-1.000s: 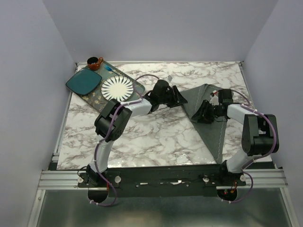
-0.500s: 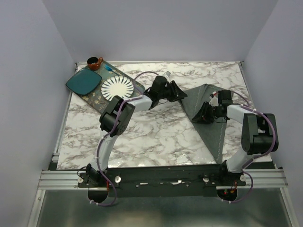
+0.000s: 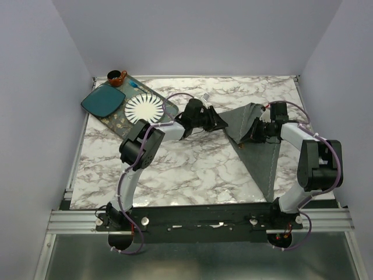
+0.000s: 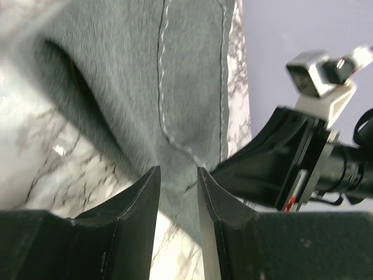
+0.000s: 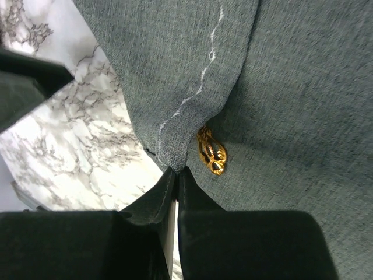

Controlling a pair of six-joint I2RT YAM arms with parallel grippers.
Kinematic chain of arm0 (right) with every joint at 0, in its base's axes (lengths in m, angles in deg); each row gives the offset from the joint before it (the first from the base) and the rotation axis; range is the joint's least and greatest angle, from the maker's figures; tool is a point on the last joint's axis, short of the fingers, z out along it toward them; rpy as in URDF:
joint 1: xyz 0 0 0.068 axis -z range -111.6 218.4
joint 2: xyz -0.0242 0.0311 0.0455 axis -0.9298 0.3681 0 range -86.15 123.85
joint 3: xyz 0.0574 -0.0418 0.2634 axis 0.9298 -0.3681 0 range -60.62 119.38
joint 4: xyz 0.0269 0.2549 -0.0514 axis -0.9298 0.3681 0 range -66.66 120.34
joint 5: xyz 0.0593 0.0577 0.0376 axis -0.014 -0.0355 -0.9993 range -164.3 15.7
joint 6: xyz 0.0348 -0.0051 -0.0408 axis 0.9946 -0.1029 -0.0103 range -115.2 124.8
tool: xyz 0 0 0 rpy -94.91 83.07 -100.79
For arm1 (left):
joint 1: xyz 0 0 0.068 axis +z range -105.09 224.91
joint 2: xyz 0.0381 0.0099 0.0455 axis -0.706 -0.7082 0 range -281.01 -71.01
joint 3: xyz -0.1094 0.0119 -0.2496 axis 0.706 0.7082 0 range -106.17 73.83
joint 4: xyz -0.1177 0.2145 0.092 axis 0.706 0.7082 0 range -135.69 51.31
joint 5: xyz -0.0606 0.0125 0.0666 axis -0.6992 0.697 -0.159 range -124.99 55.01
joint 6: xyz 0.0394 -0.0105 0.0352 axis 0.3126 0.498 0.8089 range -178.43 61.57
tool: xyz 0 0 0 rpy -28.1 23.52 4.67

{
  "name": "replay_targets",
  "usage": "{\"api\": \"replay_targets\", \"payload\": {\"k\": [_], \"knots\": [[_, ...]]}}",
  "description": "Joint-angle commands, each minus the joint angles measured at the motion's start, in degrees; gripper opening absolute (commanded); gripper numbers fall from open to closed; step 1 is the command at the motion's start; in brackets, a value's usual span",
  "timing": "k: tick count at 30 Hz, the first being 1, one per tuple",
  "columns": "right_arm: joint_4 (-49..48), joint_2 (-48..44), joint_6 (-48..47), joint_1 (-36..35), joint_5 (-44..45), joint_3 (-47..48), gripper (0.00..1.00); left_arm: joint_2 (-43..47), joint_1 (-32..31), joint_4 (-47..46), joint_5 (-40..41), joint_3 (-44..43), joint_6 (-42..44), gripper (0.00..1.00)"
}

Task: Fold the napkin, place the utensils inside, and roll it up
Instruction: Fold the napkin

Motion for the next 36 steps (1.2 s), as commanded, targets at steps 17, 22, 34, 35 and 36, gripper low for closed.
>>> {"api": "replay_targets", "payload": {"k": [17,22,34,35,36], "knots": [[2.51,-0.78,-2.45,-0.42,1.92,1.55,0.15,10.74,-7.95,10.82,5.35,11.06,11.97,0.12],[1.81,-1.05,-2.19,-0.42,1.56,0.85,0.15,8.28,-9.10,11.88,7.12,7.74,12.51,0.09],[1.89,-2.89,-1.31,-0.51,-0.46,1.03,0.16,0.20,-9.63,14.34,5.45,-2.20,11.28,0.05],[1.90,-3.07,-1.39,-0.51,-0.37,1.03,0.16,0.19,-9.63,14.17,5.45,-2.12,11.28,0.05],[1.98,-3.07,-1.31,-0.51,-0.37,1.20,0.16,0.37,-9.72,14.25,5.45,-1.86,11.37,0.05]]}}
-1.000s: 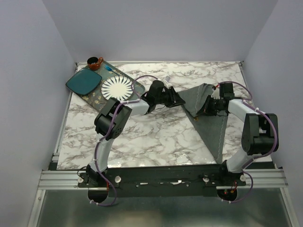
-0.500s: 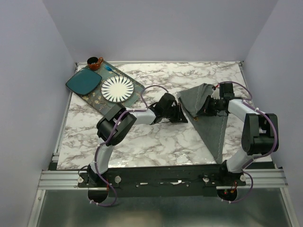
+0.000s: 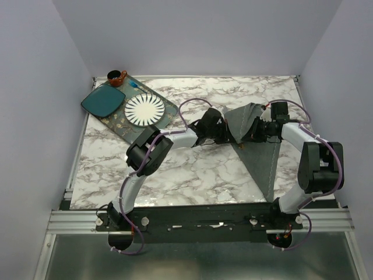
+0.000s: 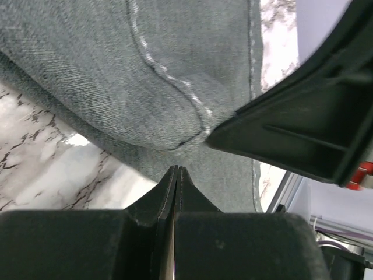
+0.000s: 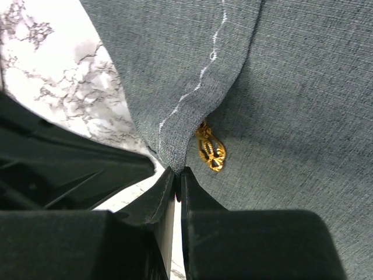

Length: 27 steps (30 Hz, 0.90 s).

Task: Fold the napkin, place the utensils inside, and roll it up
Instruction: Fold the napkin

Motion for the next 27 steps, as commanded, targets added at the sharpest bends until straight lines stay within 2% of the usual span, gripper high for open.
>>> {"api": "replay_targets", "payload": {"k": [1,6,8,19,27], "knots": [[0.37,-2.04,0.64,-0.51,-1.75,0.15,0.16,-1.10,-0.38,1.84,0.57,-0.09,1.03,0.05],[0.28,-1.87,0.81,-0.51,-2.27,0.24,0.16,-0.39,-0.74,0.27,1.72,1.59,-0.27,0.03],[0.37,-1.95,0.90,-0.51,-2.45,0.15,0.16,-2.22,-0.74,-1.23,0.85,0.54,-1.95,0.00],[1.77,-4.59,1.17,-0.51,-3.15,-0.11,0.16,-8.82,-1.35,-2.55,0.23,-9.56,-5.55,0.00],[2.21,-4.33,1.08,-0.51,-0.62,-1.95,0.16,-9.79,-2.41,-5.98,-0.83,-9.22,-7.05,0.00]]}}
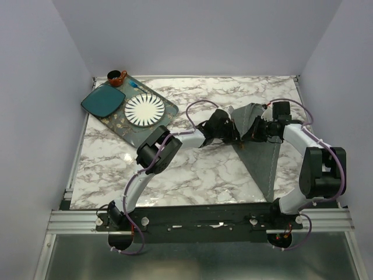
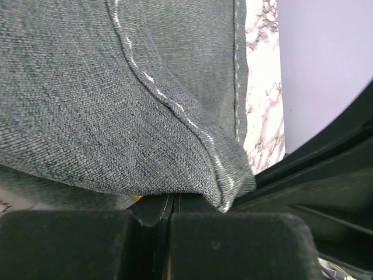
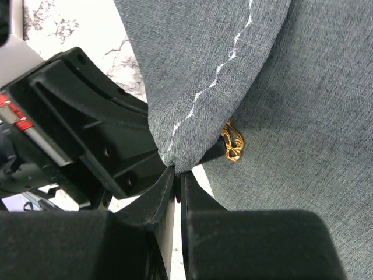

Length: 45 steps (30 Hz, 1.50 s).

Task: Fold the napkin, place the utensils inside, and roll it up
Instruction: Fold the napkin

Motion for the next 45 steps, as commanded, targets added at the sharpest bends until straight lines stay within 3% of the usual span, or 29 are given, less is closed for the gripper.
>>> {"api": "replay_targets", "payload": {"k": [1,11,20,27,30,37,40,45], "knots": [[0.90,-0.11,0.49,-0.27,2.01,-2.41,0.16,-1.29,-0.79,-2.68,-1.29,-0.15,-1.00,0.00],[-2.09,3.41,1.63,-0.27,6.07,-5.58,0.15,-0.41,-0.88,1.36,-5.06,2.05,-1.70,0.00],[-1.39,3.76,1.37,-0.27,6.50,-3.56,0.15,2.48,-0.96,-4.08,-11.57,7.22,-3.98,0.26],[-1.38,4.90,0.40,-0.27,5.80,-3.47,0.16,8.54,0.44,-10.41,-15.26,16.28,-4.08,0.38],[-1.39,5.61,0.05,-0.27,5.10,-3.47,0.15,10.92,2.20,-9.01,-17.36,17.43,-1.35,0.43],[-2.62,4.38,0.84,-0.27,4.13,-5.93,0.16,12.95,6.76,-13.48,-19.13,16.21,-3.54,0.41],[-2.79,4.29,0.84,-0.27,3.78,-6.29,0.30,9.70,8.87,-19.18,-18.87,12.95,-8.19,0.31],[-1.74,1.14,1.54,-0.27,4.12,-7.87,0.40,1.53,11.42,-27.37,-18.34,4.87,-14.09,0.21]]}}
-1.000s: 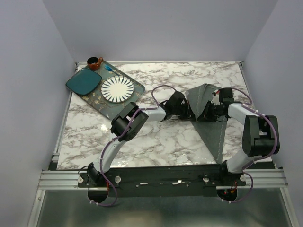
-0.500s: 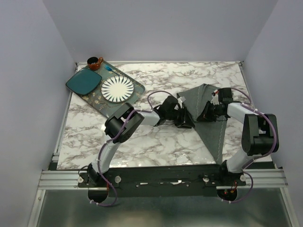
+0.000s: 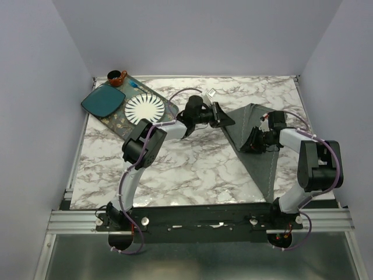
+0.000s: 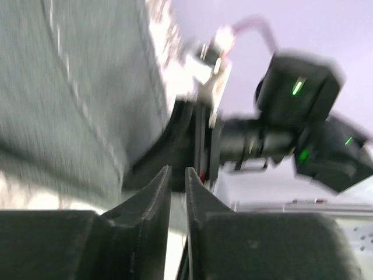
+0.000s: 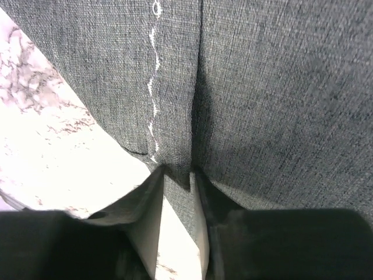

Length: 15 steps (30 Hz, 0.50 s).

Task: Fold the napkin, place the utensils inside, and roll it up
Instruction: Fold the napkin

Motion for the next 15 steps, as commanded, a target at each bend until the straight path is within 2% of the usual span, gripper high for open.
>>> {"api": "replay_targets", "payload": {"k": [1,2,4,8,10,15], "knots": [[0.97,-4.86,0.08,-0.25,1.76,-2.27,0.44,-7.81,2.36,-10.26,-0.57,-7.63,-6.90,0.20],[1.50,-7.04,-0.01,-0.25,2.22,-1.66,0.50,-9.47,3.14,-10.70,-0.05,-10.26,-6.91,0.17],[4.30,-8.12,-1.41,-0.25,3.79,-0.17,0.56,-10.89,3.59,-8.87,0.40,-13.08,-5.77,0.16],[5.99,-8.91,-2.30,-0.25,5.13,3.35,0.60,-14.32,3.85,-6.40,0.49,-18.80,-4.45,0.12],[3.37,-6.99,-1.07,-0.25,0.15,3.96,0.59,-15.28,3.85,-5.35,1.19,-19.33,-3.83,0.12],[-1.13,-1.62,1.57,-0.34,-4.63,4.58,0.42,-17.66,3.68,0.79,1.28,-22.76,0.11,0.11]]}}
